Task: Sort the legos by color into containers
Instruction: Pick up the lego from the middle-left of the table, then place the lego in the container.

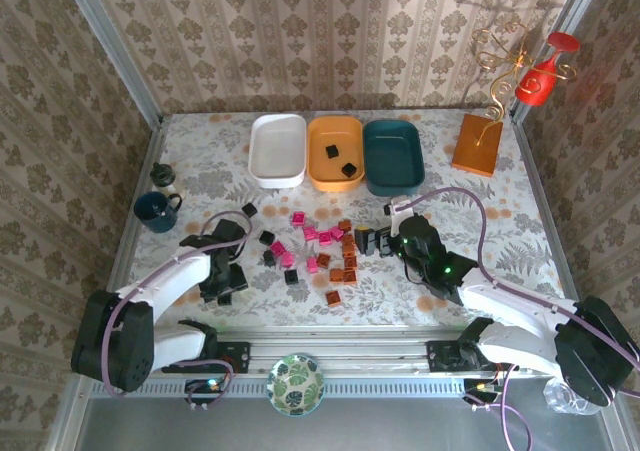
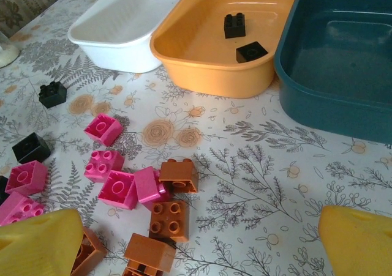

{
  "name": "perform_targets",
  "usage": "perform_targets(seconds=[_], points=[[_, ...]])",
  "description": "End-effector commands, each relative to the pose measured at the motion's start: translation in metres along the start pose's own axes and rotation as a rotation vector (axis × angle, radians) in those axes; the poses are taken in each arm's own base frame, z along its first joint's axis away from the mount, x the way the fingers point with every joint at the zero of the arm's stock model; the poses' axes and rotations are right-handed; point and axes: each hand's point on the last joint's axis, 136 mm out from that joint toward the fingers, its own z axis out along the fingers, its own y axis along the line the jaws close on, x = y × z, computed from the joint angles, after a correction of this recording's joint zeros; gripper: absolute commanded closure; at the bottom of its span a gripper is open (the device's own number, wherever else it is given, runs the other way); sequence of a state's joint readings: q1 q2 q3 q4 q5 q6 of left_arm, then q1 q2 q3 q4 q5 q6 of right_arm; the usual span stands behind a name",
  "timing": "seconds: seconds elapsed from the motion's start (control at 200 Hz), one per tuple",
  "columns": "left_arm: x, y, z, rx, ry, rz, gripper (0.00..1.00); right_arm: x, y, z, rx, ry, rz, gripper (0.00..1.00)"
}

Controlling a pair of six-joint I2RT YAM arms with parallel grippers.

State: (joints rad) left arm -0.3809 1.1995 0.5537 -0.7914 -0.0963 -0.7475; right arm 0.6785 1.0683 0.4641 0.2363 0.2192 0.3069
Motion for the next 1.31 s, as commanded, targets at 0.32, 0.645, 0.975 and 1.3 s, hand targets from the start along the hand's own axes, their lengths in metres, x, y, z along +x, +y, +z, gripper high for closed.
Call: perform_targets(seconds=[0.32, 0.645, 0.975, 1.3], points=[[0.015, -0.016, -0.002, 0.042, 0.045, 0.036, 0.57, 0.0, -0.008, -0.001, 0.026, -0.007, 0.037, 0.0], [-0.056, -0.098, -0.045, 0.222, -0.158, 0.153, 0.68, 0.002, -0.01, 0.001, 0.031, 0.0, 0.041, 0.0], [-0.212, -0.28, -0.122, 0.439, -0.428, 0.38, 0.65, -0.003, -0.017, -0.005, 0.064, -0.018, 0.029, 0.0], [-0.29, -0.389, -0.105, 0.496, -0.461, 0.48, 0.49, -0.004, -0.022, -0.006, 0.092, -0.03, 0.019, 0.0]])
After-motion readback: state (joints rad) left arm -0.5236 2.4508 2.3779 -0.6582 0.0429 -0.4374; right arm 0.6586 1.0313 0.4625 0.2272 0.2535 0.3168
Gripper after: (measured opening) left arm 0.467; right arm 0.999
